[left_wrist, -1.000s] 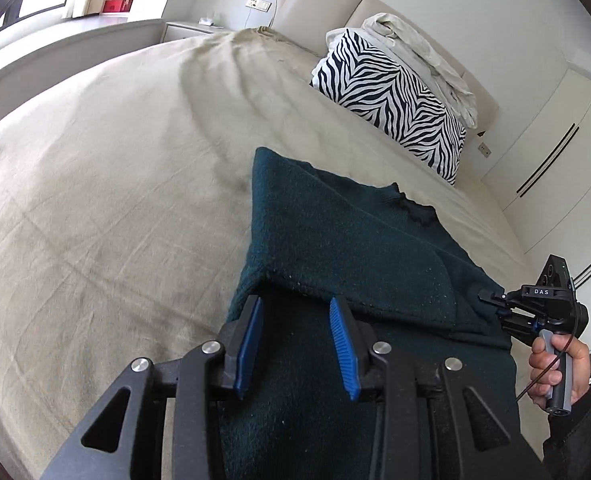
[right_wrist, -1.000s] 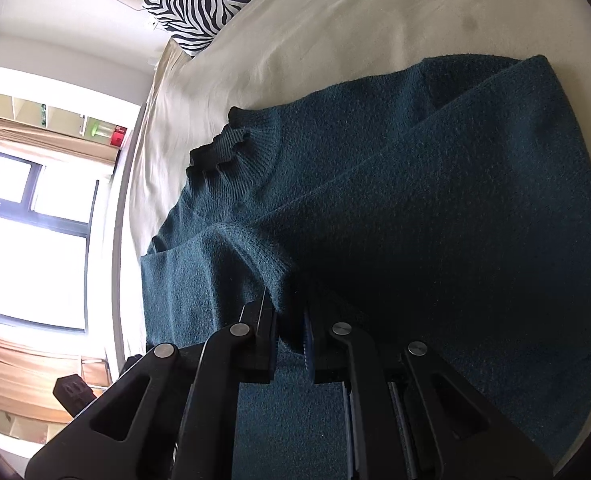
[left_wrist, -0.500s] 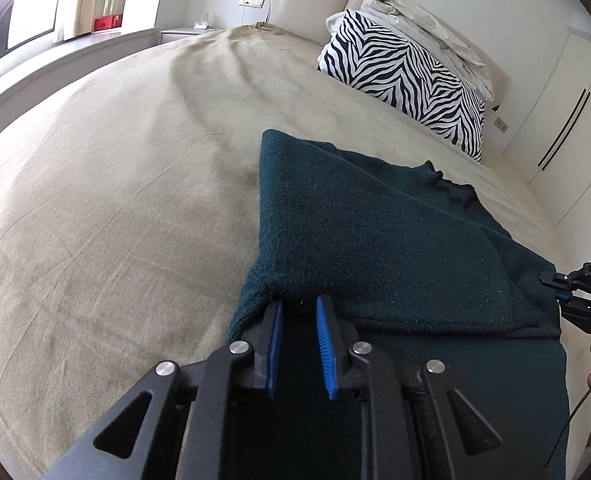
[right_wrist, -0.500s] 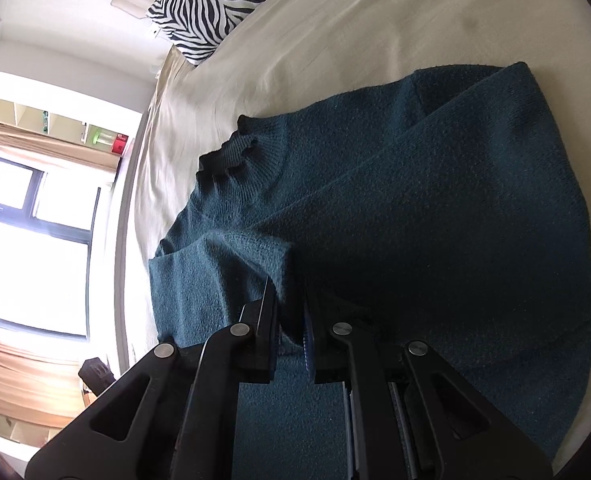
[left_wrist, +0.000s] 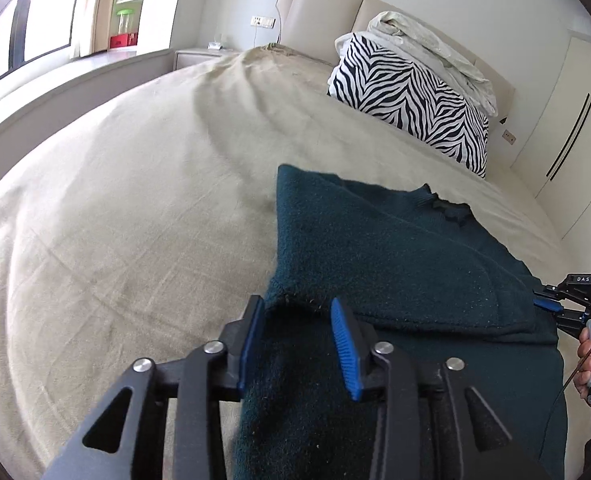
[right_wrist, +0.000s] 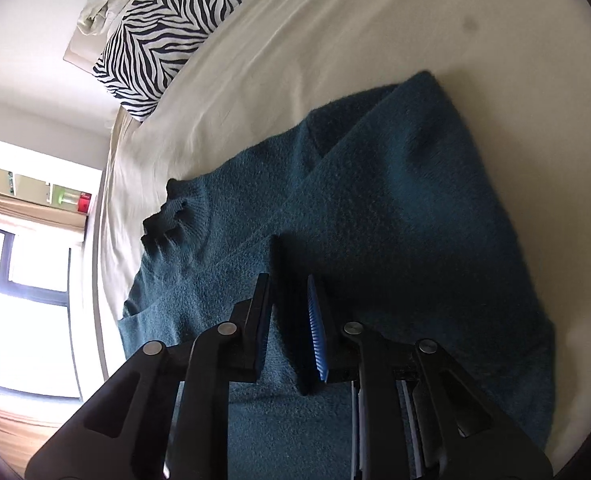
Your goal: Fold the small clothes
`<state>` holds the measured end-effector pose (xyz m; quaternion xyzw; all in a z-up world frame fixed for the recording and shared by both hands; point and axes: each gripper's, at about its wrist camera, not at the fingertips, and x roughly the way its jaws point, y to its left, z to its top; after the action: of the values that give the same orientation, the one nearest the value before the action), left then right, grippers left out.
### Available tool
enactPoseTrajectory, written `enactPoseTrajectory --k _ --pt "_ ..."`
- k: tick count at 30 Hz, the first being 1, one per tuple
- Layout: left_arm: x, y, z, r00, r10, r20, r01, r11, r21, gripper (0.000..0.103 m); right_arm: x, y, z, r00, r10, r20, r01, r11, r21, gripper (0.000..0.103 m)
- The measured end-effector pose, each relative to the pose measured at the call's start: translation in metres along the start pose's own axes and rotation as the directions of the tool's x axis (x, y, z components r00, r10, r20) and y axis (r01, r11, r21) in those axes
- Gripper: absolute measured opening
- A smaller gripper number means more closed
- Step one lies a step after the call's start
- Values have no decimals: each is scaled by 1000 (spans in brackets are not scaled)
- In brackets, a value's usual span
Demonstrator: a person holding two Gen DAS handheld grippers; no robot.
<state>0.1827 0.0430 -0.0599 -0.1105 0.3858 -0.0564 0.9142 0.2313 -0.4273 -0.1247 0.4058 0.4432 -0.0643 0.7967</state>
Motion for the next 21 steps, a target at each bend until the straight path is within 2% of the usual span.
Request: enactPoseTrajectory --k 2,4,7,10,12,13,14,17,21 --pt "-10 -11 14 999 2 54 -3 1000 29 49 -15 8 1 997 -41 66 45 997 -55 18" --pt "-4 -26 32 997 -9 79 3 997 74 53 -22 23 2 996 -3 90 14 993 -117 18" --pt "30 -40 56 997 3 77 -12 993 115 53 -7 56 -5 996 82 19 -76 973 -216 18" --pt "82 -42 69 997 76 6 -76 984 162 53 23 79 -19 983 172 -66 -183 949 -256 18" --pt "113 -25 65 989 126 -79 -115 984 138 52 43 77 -22 984 158 -78 -172 957 -233 18" --pt "120 -16 61 990 108 -93 -96 988 121 53 51 71 -22 986 147 -82 -161 966 -201 18" --pt "120 -11 59 993 86 -80 -77 990 114 54 56 62 -20 983 163 -81 -175 970 -171 18" --pt "117 -10 56 993 98 -66 -89 987 131 54 54 38 -13 968 246 -41 -249 963 -104 17" --pt "116 -3 54 996 70 -62 -64 993 99 54 38 7 -3 969 244 32 -242 969 -53 17"
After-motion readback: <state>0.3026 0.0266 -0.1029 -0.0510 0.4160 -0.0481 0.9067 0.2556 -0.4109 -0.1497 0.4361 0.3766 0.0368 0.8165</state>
